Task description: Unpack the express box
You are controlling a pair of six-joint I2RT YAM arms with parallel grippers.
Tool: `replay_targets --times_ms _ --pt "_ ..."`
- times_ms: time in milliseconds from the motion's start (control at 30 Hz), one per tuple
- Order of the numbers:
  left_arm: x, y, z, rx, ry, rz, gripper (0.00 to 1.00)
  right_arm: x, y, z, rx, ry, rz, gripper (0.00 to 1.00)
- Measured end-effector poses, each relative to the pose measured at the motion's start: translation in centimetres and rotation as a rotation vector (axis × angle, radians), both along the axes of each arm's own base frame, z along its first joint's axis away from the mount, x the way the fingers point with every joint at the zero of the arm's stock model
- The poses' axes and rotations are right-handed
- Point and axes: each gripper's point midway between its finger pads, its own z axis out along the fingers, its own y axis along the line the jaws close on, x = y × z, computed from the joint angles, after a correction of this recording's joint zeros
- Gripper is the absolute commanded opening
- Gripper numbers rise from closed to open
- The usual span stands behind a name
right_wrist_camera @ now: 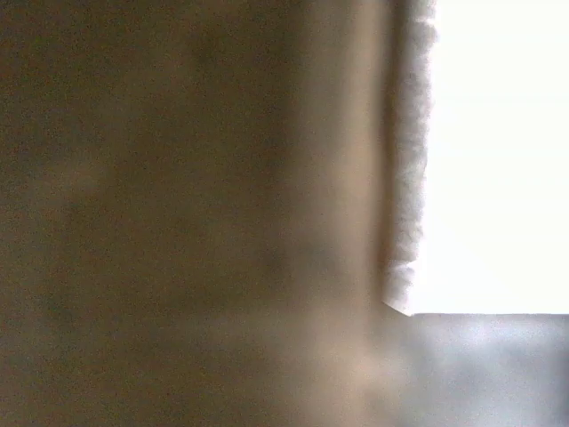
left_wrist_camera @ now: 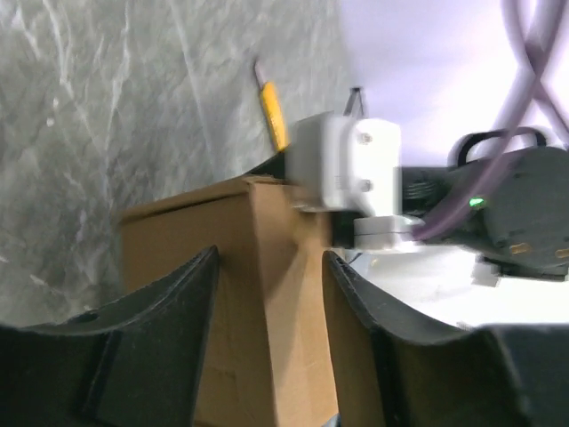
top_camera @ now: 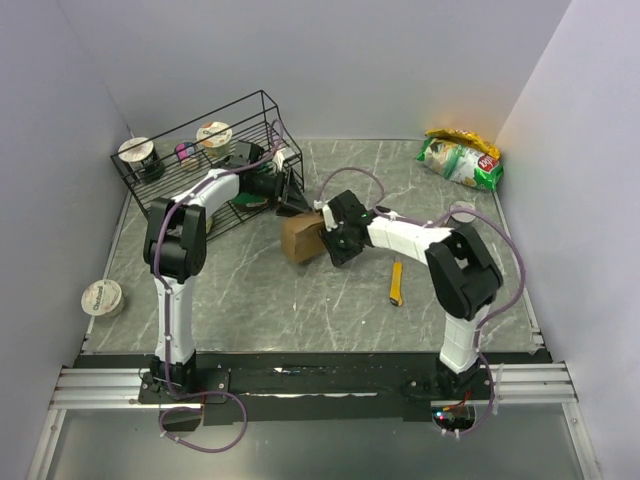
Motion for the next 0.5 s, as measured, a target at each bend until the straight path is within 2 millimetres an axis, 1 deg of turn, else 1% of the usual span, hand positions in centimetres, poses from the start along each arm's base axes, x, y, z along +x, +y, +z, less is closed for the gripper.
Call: replay_targets --times_ms 67,100,167,233,267,300,333,400,433,467,500 --pt "-0.6 -0.1 -0.6 0.034 -0.026 -0.016 0.65 -0.5 -0.9 0.5 -0.001 -0.012 0.023 0.45" --pt "-0.9 -0.2 -0.8 0.056 -0.038 -0.024 0.65 -0.7 -1.4 1.1 0.002 -0.028 0.043 0.45" --pt "-1.4 -0.2 -1.6 0.111 -0.065 -0.035 0.67 -0.7 -2.5 3.2 0.028 -0.071 0.088 0.47" --pt "-1.8 -0.1 -2.6 0.169 -0.101 -0.048 0.71 -0.2 -3.5 6.2 0.064 -0.147 0.145 0.48" --pt "-1.9 0.0 -3.1 0.199 -0.116 -0.054 0.96 0.1 -3.8 7.7 0.084 -0.189 0.175 0.49" --pt "-1.9 0.1 -3.6 0.227 -0.134 -0.056 0.96 0.3 -4.2 9.2 0.101 -0.234 0.214 0.49" --pt "-1.8 0.3 -3.9 0.251 -0.158 -0.057 0.97 0.3 -4.4 10.2 0.112 -0.267 0.251 0.49" --pt "-1.7 1.0 -4.3 0.301 -0.183 -0.041 0.96 0.2 -4.8 12.6 0.129 -0.363 0.368 0.46" --pt "-1.7 1.5 -4.3 0.325 -0.204 -0.031 0.96 0.0 -4.8 13.5 0.142 -0.411 0.435 0.45" --pt "-1.9 2.0 -4.2 0.349 -0.227 -0.018 0.96 -0.3 -4.7 14.4 0.151 -0.469 0.509 0.40" --pt "-2.0 2.5 -3.7 0.370 -0.256 -0.002 0.96 -0.9 -4.5 15.0 0.162 -0.522 0.588 0.39"
